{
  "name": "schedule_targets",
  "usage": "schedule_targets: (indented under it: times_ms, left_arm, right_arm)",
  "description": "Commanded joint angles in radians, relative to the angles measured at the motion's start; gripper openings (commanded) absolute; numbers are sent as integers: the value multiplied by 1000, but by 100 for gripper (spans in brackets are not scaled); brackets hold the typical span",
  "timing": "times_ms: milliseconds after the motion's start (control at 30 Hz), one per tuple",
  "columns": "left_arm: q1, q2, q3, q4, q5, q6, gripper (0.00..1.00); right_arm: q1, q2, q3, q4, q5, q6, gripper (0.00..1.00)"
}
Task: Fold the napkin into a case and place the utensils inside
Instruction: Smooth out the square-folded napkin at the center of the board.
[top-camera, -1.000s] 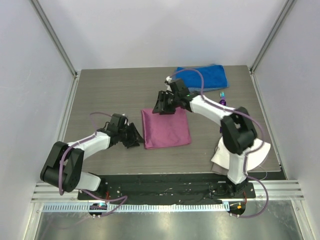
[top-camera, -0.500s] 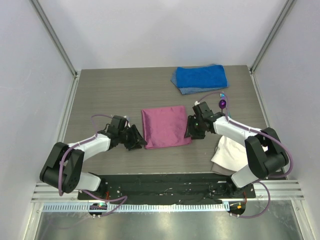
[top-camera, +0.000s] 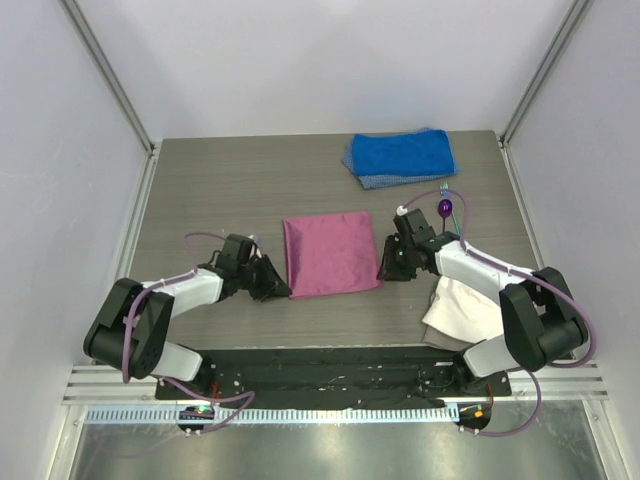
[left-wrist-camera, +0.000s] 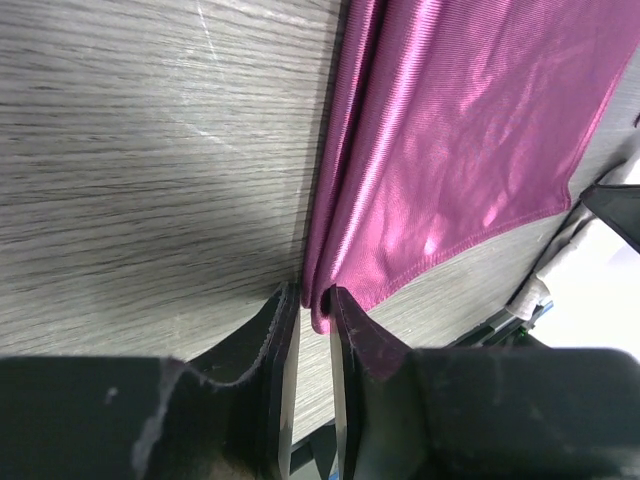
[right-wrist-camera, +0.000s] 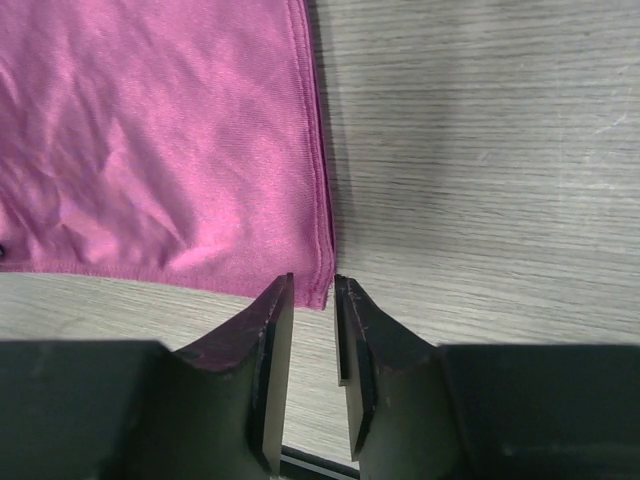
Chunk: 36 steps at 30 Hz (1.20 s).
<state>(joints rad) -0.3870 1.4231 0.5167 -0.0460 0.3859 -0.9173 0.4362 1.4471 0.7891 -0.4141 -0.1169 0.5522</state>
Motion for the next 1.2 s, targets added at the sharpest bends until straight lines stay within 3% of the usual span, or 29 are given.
schedule_targets:
  times_ms: [0,467,1167]
  left_arm:
    - [-4,0,-33,12,-12,-2,23]
    - [-6,-29,-83,23,-4,-12,20]
    - [-12,-33,-103,38,1,-20,16]
  right_arm:
    - [-5,-21,-11,54,-21,9,30]
    - [-5,-11,-51,97,-64,28,27]
    - [-4,-45,-59,71,-29,20,33]
